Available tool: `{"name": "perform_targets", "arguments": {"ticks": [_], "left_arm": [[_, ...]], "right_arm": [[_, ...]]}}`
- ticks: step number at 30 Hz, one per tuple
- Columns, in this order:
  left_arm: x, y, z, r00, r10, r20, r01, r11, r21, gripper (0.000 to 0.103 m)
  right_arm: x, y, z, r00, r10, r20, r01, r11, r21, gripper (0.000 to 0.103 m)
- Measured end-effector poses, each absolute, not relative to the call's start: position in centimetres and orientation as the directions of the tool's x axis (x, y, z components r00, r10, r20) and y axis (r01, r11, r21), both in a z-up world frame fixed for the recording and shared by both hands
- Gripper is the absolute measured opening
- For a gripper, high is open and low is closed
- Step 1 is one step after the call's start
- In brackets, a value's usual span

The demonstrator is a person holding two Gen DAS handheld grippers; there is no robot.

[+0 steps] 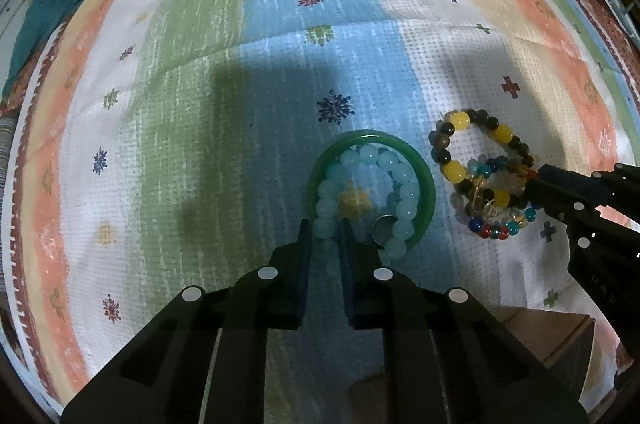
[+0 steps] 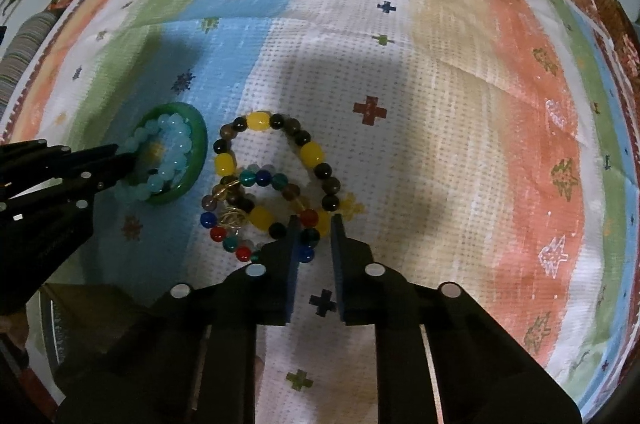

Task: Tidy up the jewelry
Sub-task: 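Lift the light-blue bracelet with the left tool while the right tool lifts the multicolour bracelet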

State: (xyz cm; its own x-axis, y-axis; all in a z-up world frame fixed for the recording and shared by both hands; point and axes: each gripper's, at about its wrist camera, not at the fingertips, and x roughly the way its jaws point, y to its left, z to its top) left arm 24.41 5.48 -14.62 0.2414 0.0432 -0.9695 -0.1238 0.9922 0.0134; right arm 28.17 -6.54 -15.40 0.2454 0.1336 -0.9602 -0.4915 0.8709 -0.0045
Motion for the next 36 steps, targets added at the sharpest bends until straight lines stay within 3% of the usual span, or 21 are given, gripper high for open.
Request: {"name": "perform_targets", "arguments": {"ticks": [36], "left_arm": [[22.0, 3.3, -7.8, 0.394, 0.046, -0.918, -0.082, 0.997, 0.015, 0.011]], "right_arm": [[25.4, -6.5, -8.7, 0.356, 0.260, -0.898, -0.512, 0.858, 0.046, 0.011]]}}
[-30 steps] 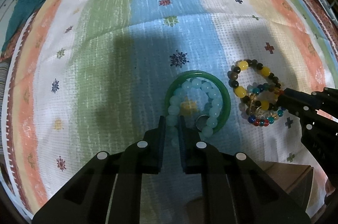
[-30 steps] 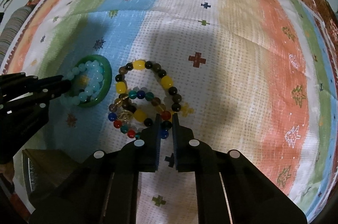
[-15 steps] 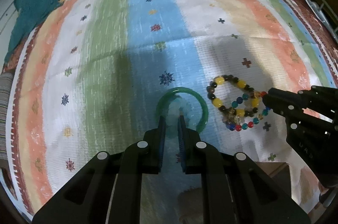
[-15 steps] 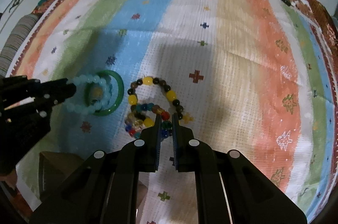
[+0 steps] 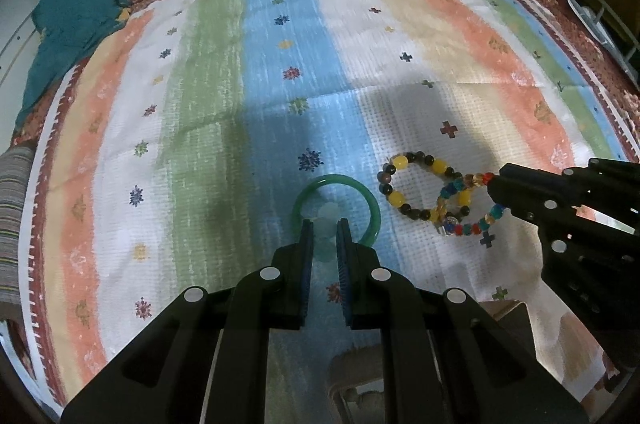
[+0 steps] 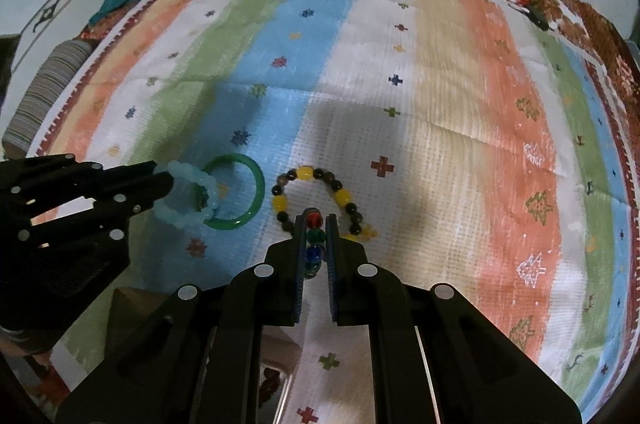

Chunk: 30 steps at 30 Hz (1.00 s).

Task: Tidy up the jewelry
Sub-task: 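Lift the light-blue bracelet with the left tool while the right tool lifts the multicolour bracelet, then carry the light-blue bracelet in the left tool and the multicolour bracelet in the right tool over the tin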

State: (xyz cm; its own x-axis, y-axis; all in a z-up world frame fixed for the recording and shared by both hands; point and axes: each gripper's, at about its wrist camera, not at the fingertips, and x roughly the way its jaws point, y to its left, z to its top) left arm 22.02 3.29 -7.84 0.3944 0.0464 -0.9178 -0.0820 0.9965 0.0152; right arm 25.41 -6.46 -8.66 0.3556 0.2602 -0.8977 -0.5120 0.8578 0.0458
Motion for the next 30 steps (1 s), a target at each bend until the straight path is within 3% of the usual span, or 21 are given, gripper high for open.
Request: {"name": "perform_targets", "arguments": {"ticks": [30], "left_arm": [[18.0, 2.4, -3.2, 0.497, 0.028, -0.867, -0.078, 0.997, -0.013, 0.011]], "right_arm": [[22.1, -7.8, -5.6, 0.414, 0.313, -0.855, -0.491, 0.868, 0.080, 0.011]]}}
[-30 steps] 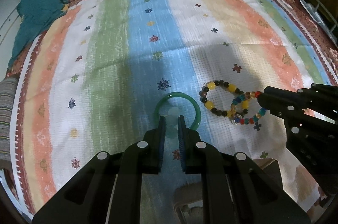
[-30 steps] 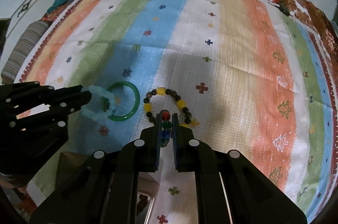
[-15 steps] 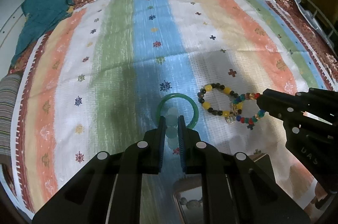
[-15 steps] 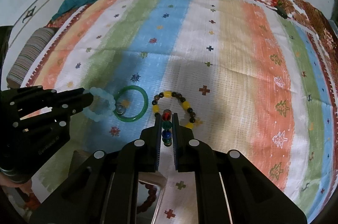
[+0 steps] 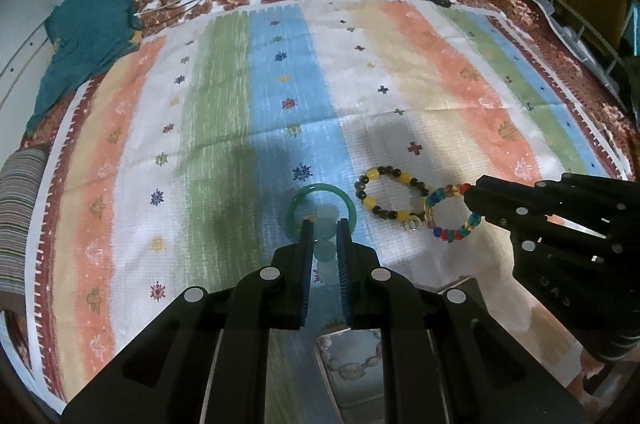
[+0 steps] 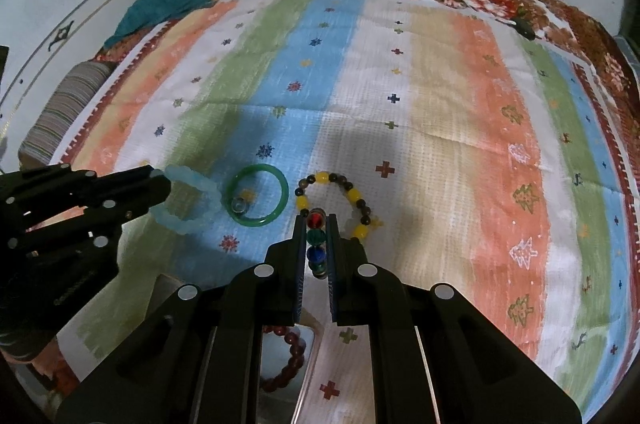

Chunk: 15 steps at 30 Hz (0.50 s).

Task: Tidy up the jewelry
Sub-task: 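Carry the light-blue bracelet in the left tool and the multicolour bracelet in the right tool over the tin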

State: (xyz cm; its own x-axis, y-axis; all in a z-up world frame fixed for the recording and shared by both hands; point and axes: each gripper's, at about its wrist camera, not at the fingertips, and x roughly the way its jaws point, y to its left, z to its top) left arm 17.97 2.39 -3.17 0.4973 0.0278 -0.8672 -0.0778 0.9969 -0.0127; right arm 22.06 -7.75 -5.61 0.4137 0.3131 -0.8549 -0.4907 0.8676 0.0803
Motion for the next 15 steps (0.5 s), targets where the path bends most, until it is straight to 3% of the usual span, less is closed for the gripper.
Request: {"name": "perform_targets", "arguments": {"ticks": [15], "left_arm": [[14.9, 1.7, -1.0, 0.552, 0.005, -0.834, -0.060, 0.998, -0.034, 0.011]], "right_arm": [[19.4, -7.9, -3.7, 0.447, 0.350, -0.823, -0.511, 0.855, 0.086, 0.011]]}}
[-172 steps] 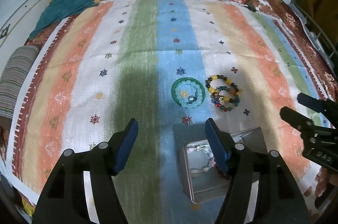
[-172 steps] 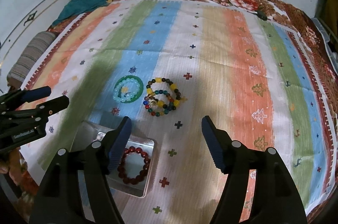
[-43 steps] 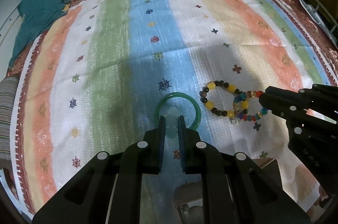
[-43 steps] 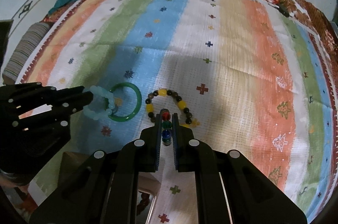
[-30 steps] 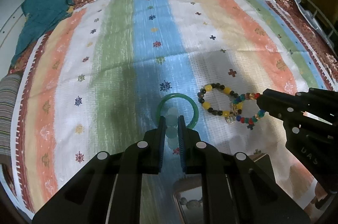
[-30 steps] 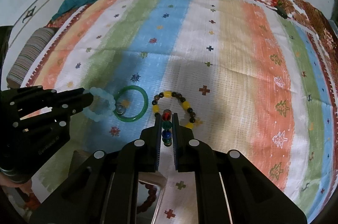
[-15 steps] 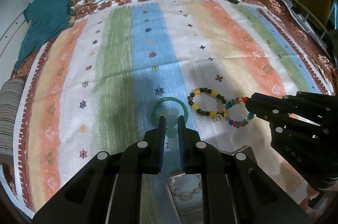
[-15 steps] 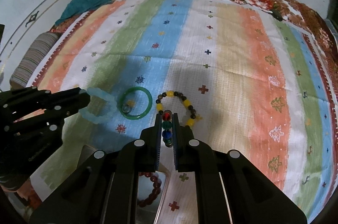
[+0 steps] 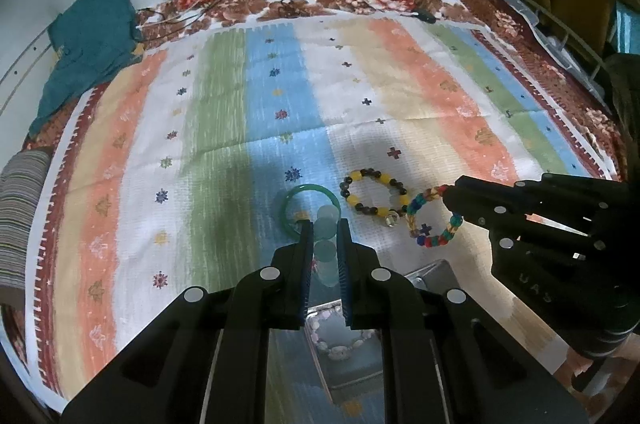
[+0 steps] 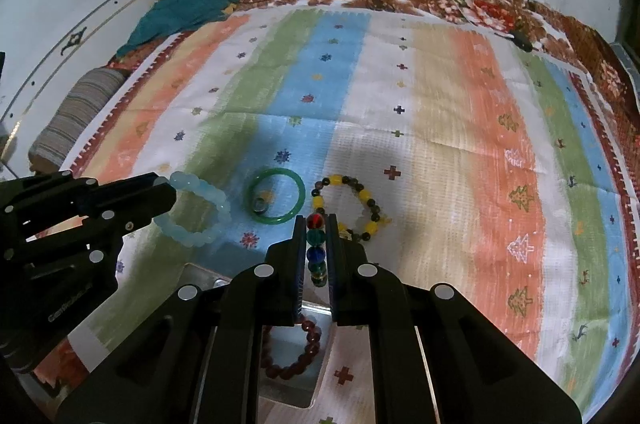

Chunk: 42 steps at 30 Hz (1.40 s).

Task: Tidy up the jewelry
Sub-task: 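Carry the light-blue bracelet in the left tool and the multicolour bracelet in the right tool over the tin, then open the left tool over the tin while the right tool opens beside it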

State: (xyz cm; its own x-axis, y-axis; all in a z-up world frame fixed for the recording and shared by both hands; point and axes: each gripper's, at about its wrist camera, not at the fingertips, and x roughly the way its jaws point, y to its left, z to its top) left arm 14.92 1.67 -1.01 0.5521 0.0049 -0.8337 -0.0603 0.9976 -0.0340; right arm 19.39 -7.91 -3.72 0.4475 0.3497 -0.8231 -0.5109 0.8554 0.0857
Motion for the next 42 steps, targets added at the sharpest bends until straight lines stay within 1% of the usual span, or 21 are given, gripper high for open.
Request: {"name": "perform_targets", "arguments": {"ticks": [13, 23, 42], "left_arm": [[13.1, 0.7, -0.3, 0.570, 0.006, -0.822, -0.046, 0.999, -0.024, 0.011], [11.6, 0.2, 0.4, 0.589, -0.012, -0.808, -0.034, 0.999, -0.040, 0.011], [8.8, -0.9, 0.1, 0.589, -0.011, -0.808, -0.032, 0.999, -0.037, 0.011]], "right_arm": [[17.6, -8.1, -2.8, 0.478, 0.351, -0.805, -0.522, 0.851, 0.061, 0.011], [16.0, -8.4, -2.2, 0.480, 0.379, -0.791, -0.540, 0.838, 0.074, 0.011], [13.2, -9.0, -3.1, 0.461, 0.375, -0.805, -0.545, 0.835, 0.076, 0.011]]}}
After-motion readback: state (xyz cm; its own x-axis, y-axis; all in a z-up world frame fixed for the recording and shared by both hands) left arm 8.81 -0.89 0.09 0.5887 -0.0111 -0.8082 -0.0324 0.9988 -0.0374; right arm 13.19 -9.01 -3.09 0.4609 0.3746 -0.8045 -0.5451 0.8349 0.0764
